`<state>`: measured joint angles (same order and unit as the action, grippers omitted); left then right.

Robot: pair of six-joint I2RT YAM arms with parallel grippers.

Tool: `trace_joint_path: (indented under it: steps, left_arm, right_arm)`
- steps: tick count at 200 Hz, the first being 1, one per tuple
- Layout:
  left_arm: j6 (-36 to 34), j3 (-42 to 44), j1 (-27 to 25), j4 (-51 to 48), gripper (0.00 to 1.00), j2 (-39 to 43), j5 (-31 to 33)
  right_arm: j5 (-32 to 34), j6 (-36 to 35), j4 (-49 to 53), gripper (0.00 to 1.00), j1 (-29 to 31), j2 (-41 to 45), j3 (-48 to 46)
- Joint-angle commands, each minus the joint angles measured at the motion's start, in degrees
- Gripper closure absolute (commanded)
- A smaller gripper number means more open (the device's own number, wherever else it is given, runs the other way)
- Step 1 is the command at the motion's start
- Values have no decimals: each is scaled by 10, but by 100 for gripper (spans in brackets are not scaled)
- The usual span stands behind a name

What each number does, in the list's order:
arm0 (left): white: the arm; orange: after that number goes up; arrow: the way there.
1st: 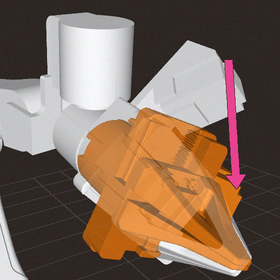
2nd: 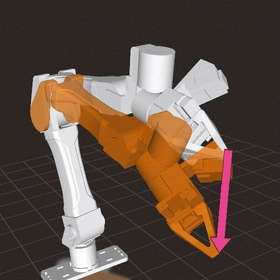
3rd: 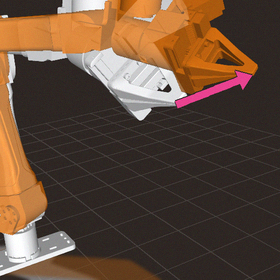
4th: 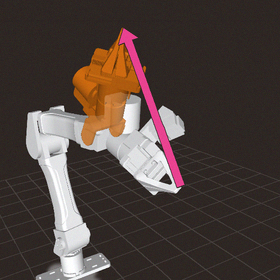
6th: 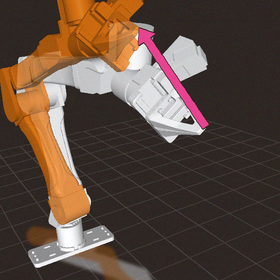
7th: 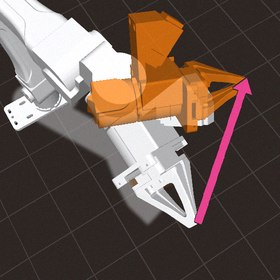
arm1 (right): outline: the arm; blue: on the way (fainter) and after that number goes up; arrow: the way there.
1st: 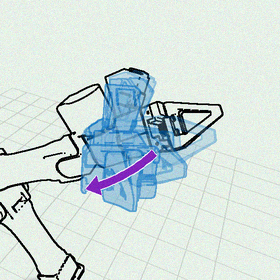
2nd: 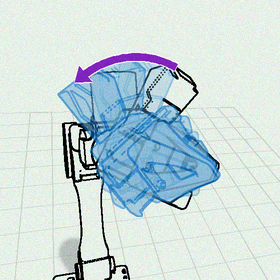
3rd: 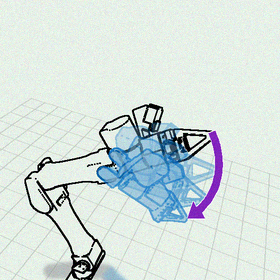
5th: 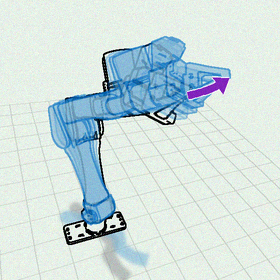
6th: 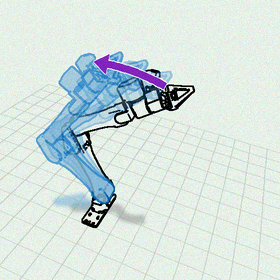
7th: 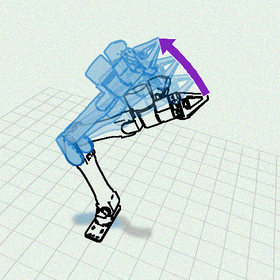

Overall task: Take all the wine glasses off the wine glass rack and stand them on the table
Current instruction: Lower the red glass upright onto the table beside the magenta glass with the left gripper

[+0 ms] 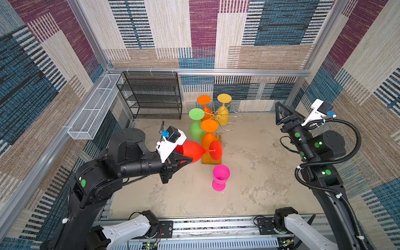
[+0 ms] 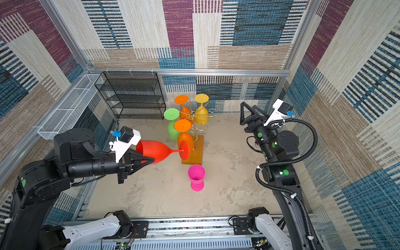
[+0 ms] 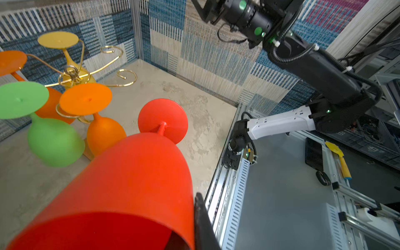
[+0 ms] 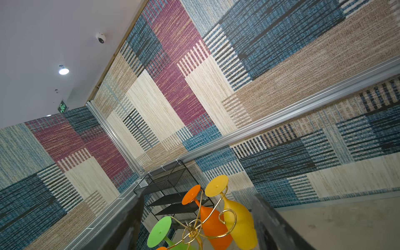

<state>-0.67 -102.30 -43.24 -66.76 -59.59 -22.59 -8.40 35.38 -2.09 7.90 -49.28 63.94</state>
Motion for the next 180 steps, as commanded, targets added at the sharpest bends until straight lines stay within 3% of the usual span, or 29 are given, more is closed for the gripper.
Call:
trace_joint_path:
  steps: [1,81,129,180]
  left_arm:
    - [-32,10,-1,-104,100,-5,60]
    - [-17,167,-27,-91,100,-120,200]
    - [-1,219,-37,-7,100,-182,175]
    - [9,217,-67,22,100,-261,183]
  right_arm:
    - [20,-16,16,21,1,-14,17]
    - [-14,-56,35,21,0,-85,43]
    - [-35,-51,31,22,0,-92,9]
    - [-43,-52,27,22,0,-95,6]
